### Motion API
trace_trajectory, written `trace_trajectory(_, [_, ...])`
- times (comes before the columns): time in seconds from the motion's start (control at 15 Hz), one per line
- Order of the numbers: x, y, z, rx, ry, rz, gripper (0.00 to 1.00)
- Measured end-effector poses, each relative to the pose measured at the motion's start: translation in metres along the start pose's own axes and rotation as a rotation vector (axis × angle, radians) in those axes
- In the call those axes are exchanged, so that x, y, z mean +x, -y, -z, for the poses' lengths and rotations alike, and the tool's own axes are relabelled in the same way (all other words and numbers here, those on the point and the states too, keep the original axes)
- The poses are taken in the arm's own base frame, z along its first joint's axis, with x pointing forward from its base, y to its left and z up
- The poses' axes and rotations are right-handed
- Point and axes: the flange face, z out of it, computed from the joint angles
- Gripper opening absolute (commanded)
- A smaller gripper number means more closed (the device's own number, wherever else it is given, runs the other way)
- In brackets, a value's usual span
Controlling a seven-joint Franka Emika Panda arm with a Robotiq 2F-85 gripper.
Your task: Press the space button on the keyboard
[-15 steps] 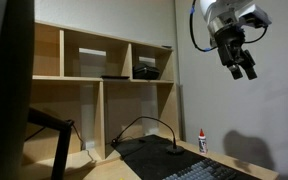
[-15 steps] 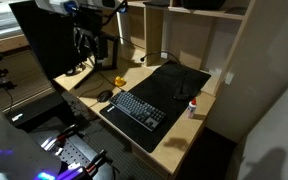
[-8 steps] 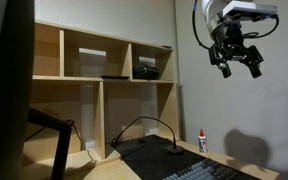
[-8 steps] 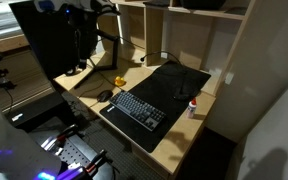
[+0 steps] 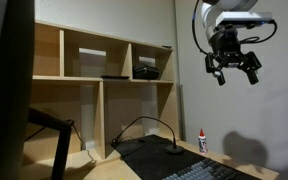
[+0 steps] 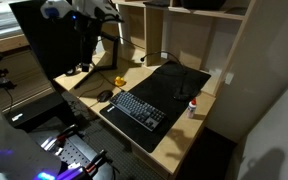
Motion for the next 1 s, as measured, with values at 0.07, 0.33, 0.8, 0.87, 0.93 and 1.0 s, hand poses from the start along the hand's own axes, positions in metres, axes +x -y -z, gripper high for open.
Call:
trace_trajectory(0.07, [0.018, 0.002, -0.016, -0.001, 0.002, -0.031, 1.00])
trace_trajectory(0.33, [0.077, 0.010, -0.080, 0.027, 0.005, -0.117, 1.00])
trace_trajectory(0.8, [0.085, 0.008, -0.090, 0.033, 0.019, -0.135, 1.00])
trace_trajectory(0.87, [0.086, 0.009, -0.094, 0.034, 0.024, -0.138, 1.00])
trace_trajectory(0.93, [0.089, 0.010, -0.102, 0.044, 0.028, -0.144, 1.00])
trace_trajectory(1.0, [0.093, 0.012, -0.112, 0.058, 0.022, -0.152, 1.00])
